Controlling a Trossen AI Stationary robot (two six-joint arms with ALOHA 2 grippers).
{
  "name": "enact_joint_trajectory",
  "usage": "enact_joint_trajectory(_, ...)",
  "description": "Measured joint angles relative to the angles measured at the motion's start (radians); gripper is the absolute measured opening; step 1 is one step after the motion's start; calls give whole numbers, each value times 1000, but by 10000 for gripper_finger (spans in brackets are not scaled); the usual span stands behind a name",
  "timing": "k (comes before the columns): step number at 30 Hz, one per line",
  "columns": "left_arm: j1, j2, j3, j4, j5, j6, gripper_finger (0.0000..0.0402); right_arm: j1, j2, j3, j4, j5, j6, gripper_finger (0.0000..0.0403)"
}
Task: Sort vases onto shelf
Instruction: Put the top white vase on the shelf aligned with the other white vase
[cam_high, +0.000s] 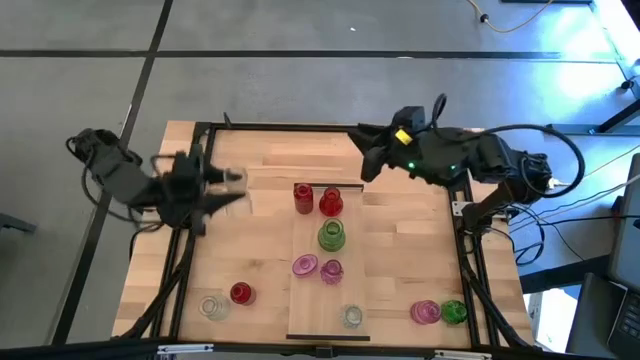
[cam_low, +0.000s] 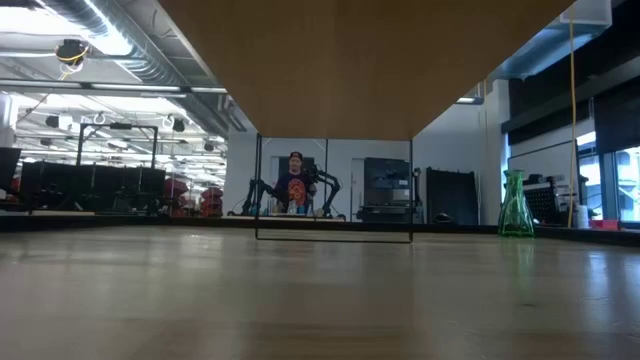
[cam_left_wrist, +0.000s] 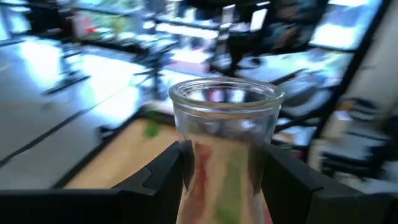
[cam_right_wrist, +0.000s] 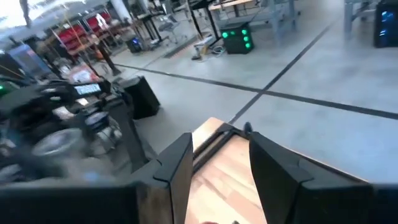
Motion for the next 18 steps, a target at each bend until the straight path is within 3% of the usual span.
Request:
enact_joint_trajectory(5, -155, 4, -170, 371, 58, 163, 169, 17, -2, -2, -47, 47, 15, 147)
enact_joint_trajectory(10, -231, 23, -342, 794, 114, 272, 169, 23, -1, -2, -85, 48, 56, 147)
enact_joint_trajectory(18, -292, 114, -463, 1032, 64, 295, 169, 77, -1, -2, -192, 115, 86, 147)
